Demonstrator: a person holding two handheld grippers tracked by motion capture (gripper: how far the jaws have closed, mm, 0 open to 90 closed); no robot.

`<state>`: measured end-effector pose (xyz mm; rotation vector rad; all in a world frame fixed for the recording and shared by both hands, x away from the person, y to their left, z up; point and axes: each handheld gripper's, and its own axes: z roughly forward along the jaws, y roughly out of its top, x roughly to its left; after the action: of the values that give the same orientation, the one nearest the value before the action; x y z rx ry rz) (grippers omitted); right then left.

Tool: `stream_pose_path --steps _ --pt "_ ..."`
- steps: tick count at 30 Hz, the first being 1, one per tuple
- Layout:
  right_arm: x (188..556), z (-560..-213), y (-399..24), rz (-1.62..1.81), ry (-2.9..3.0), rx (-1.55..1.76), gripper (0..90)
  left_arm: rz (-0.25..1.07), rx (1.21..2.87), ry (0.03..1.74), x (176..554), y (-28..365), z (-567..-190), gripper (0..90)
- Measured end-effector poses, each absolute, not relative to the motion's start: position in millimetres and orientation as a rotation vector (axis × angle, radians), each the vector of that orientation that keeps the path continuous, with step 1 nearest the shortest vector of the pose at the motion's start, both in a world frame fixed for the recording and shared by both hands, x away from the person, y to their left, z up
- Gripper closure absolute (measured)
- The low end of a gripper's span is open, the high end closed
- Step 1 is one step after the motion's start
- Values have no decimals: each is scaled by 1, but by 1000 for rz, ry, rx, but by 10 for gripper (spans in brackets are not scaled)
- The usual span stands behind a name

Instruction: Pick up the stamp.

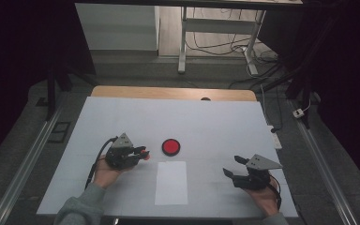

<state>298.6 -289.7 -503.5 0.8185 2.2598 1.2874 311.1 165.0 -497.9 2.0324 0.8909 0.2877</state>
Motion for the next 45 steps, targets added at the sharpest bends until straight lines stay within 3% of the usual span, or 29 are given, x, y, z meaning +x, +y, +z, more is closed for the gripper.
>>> stream_pose_path --steps 23,45 --pt "292 -502 -288 1273 2248 783 310 318 1930 773 285 156 -458 720" --pt "291 -503 -286 1261 2254 776 310 212 1908 708 280 139 -457 720"
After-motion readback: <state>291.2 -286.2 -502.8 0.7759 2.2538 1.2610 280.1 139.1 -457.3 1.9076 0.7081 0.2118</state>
